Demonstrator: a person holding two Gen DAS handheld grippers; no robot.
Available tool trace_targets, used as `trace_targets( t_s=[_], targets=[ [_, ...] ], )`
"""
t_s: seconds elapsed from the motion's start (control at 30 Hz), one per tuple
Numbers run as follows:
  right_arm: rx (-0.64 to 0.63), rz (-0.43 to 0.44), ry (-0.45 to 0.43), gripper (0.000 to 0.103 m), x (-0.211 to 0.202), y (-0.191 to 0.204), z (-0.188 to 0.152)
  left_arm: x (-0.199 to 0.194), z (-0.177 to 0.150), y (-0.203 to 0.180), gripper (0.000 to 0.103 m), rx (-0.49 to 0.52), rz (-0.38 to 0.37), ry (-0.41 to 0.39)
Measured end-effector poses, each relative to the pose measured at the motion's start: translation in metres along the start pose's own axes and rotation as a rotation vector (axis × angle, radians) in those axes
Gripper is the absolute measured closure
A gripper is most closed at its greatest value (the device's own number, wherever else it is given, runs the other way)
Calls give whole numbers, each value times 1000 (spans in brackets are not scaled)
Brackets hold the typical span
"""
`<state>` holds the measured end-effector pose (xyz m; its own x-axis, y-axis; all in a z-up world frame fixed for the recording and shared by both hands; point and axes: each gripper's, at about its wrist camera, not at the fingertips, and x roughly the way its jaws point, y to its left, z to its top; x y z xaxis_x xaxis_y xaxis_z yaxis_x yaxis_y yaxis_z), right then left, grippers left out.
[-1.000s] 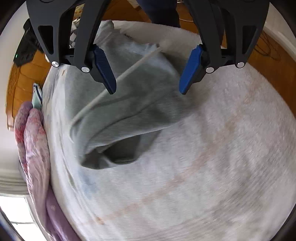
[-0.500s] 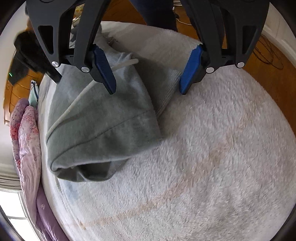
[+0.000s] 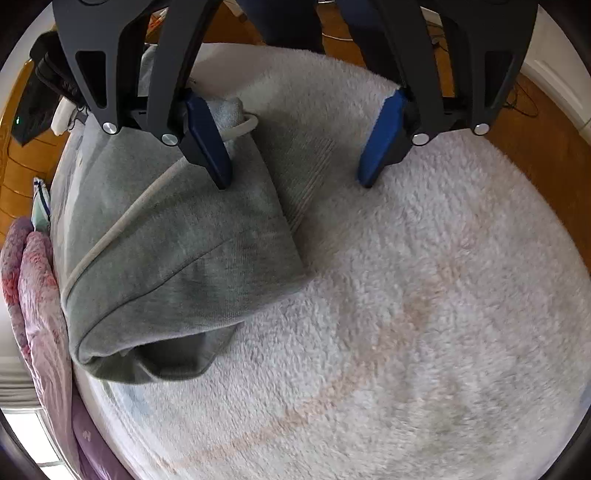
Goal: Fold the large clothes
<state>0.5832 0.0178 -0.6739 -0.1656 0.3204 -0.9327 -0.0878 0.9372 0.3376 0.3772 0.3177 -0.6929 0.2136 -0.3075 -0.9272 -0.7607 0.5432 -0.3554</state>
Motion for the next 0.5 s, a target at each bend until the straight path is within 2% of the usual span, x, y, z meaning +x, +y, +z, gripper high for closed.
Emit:
trace_targets(
  t_s=[0.13, 0.17, 0.2, 0.23, 0.27, 0.3, 0.33, 0.5],
  targets=[
    [21, 44, -6, 101, 19, -13, 1, 3, -2, -10, 32, 34, 18, 2],
    [32, 56, -1, 101, 17, -16, 2, 4, -2, -14, 35, 34, 18, 3],
    [33, 63, 2, 101, 13, -20, 1, 2, -3, -14, 46, 47, 24, 4],
    [17, 67, -6, 100, 7, -18, -1, 2, -3, -17, 50, 59, 38, 7],
    [8, 64, -17, 98, -1, -23, -4, 2, -1, -21, 59, 68, 32, 8],
    [-6, 49, -36, 95, -10, -23, -9, 4, 1, -28, 74, 66, 4, 12],
    [-24, 41, -56, 87, -17, -20, -14, 1, 4, -29, 76, 59, -8, 20],
    [-123, 48, -142, 68, -28, 8, -45, 0, 5, -35, 93, 62, -63, 68]
  ],
)
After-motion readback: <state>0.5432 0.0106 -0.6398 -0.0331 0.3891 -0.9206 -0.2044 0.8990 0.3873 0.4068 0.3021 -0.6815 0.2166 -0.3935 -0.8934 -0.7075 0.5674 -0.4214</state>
